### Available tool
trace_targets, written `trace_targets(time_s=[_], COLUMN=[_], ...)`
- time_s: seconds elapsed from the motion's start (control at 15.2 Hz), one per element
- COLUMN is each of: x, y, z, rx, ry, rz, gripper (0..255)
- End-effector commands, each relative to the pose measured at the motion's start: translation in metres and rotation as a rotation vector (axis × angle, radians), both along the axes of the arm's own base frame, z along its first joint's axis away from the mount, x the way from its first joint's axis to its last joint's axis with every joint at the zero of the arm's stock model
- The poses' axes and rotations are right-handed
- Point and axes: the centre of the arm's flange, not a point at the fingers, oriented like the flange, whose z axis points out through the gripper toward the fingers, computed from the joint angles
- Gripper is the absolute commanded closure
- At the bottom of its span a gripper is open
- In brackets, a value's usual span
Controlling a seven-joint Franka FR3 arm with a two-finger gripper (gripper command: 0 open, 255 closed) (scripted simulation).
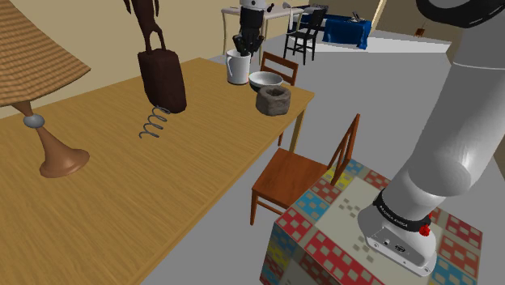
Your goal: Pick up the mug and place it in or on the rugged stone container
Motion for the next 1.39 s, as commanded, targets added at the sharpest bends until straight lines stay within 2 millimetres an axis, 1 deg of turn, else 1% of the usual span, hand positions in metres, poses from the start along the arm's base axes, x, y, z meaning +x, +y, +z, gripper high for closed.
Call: trace_targets(time_s=[0.0,0.79,0.86,1.32], x=[-0.004,-0.029,-0.03,-0.03], y=[-0.026,-0.182,-0.19,-0.19], z=[0.002,0.013,0.014,-0.023], rx=[0.0,0.0,0.0,0.0], ry=[-0.001,-0.001,-0.001,-0.001], rz=[0.002,0.002,0.002,0.002], gripper=[255,255,255,255])
